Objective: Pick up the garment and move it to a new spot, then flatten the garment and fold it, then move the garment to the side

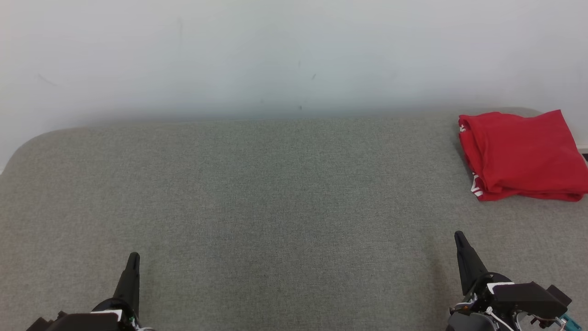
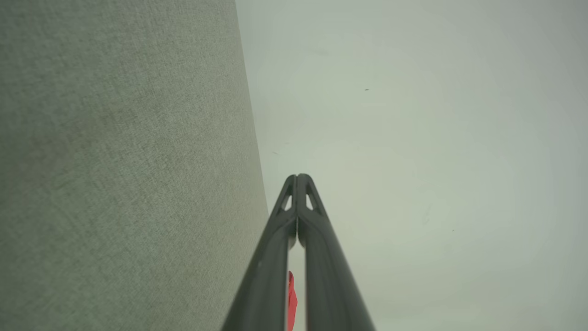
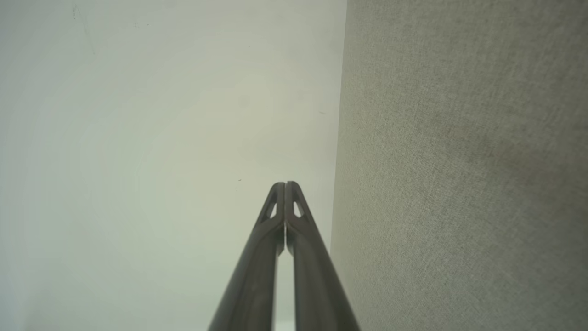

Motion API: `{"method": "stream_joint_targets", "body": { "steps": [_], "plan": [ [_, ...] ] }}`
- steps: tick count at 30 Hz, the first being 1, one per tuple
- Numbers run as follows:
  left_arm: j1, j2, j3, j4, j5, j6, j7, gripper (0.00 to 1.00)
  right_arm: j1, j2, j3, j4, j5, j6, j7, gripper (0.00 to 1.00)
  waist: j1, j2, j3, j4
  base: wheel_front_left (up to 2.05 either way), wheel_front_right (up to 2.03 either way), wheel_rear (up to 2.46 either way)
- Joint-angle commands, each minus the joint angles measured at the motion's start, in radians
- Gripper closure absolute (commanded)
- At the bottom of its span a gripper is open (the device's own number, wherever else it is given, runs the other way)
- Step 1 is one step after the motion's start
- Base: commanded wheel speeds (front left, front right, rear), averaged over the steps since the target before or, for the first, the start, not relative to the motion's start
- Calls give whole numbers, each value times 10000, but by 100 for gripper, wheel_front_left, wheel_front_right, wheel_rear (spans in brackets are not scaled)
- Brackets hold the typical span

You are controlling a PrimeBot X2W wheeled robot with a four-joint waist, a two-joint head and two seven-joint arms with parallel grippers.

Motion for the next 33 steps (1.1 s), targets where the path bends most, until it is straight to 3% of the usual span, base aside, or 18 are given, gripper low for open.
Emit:
{"method": "stream_joint_targets", "body": {
  "steps": [1, 33],
  "plan": [
    [-105, -19, 18, 11, -51, -34, 5, 100, -56, 39, -2, -18, 16, -21, 29, 100, 0, 0, 0, 0, 0, 0, 0],
    [-104, -19, 19, 10, -50, -35, 3, 100, -55, 39, 0, -19, 17, -21, 27, 100, 0, 0, 0, 0, 0, 0, 0]
  ]
}}
